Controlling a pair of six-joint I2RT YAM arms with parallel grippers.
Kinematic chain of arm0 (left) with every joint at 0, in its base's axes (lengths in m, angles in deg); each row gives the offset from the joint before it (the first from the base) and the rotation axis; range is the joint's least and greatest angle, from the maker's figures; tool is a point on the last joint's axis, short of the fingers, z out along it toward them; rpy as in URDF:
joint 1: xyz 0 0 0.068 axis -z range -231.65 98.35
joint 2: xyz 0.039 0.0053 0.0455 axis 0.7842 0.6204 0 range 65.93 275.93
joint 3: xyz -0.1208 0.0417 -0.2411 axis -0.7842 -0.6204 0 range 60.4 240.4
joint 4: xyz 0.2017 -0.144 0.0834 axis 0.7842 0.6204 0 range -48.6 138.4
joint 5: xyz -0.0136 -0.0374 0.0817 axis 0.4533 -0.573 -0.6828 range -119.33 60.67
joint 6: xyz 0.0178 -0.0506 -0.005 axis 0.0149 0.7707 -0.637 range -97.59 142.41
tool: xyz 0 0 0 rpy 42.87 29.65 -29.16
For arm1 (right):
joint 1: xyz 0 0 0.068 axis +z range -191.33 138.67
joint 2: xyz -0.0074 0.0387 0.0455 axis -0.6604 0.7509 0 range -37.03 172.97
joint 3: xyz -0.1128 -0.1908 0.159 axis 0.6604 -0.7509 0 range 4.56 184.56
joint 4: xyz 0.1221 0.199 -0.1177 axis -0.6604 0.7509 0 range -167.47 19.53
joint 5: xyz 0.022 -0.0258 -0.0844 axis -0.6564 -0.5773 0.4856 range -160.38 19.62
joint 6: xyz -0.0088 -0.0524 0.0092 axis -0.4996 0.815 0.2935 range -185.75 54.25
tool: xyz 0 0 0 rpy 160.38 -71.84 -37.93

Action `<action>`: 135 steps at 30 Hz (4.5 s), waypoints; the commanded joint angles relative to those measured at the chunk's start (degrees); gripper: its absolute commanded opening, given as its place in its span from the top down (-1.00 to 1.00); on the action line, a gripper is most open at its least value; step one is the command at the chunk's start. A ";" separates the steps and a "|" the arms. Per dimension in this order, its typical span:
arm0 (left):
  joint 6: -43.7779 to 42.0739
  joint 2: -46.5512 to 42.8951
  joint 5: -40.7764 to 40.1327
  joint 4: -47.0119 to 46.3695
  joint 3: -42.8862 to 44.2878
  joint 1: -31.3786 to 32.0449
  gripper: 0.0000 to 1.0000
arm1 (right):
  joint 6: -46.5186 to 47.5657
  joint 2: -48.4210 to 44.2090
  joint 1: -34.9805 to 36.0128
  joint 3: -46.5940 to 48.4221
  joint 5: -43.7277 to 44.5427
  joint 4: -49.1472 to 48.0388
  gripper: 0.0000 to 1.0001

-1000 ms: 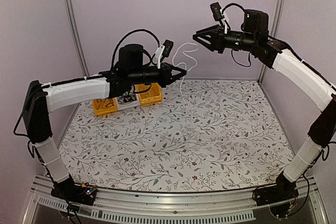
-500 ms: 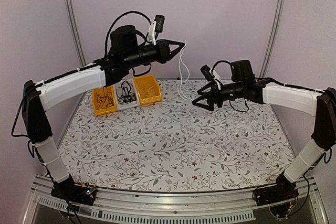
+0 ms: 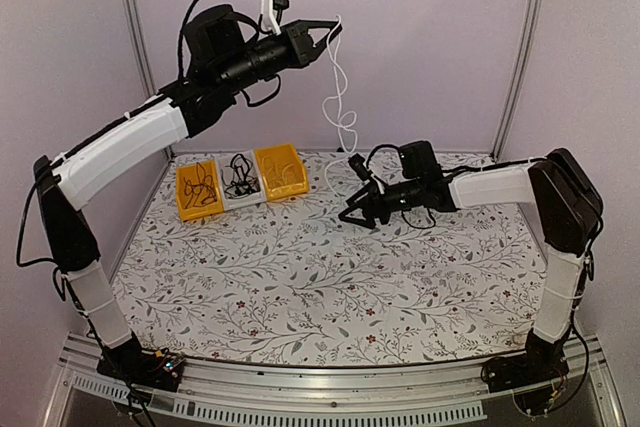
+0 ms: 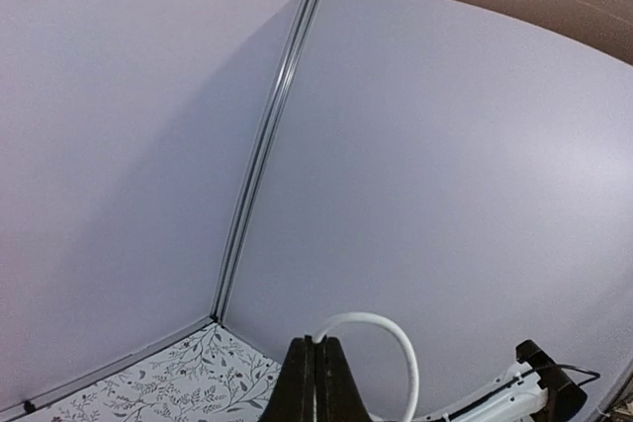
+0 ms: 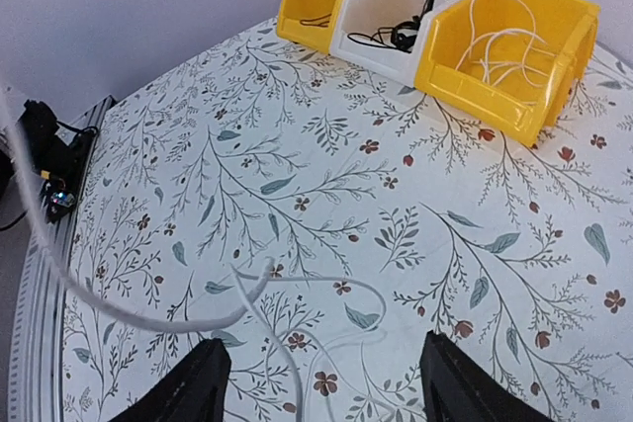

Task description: Untangle the cables

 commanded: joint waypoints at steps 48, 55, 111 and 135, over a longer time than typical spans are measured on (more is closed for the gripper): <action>-2.97 17.87 -4.11 -1.04 -5.31 -23.76 1.00 | 10.31 -23.86 -2.32 -5.32 5.62 27.87 -0.29; -1.42 22.32 -4.41 -2.48 -4.44 -23.89 1.00 | 10.42 -23.14 -2.49 -5.51 5.53 27.78 -0.29; -3.31 19.31 -23.10 38.69 -1.14 -19.36 -0.04 | 9.14 -8.64 -3.44 2.52 10.13 24.20 -0.23; -2.62 -2.02 -3.63 20.85 -33.29 -5.59 -0.07 | 11.78 11.51 -2.33 15.49 3.89 25.58 -0.21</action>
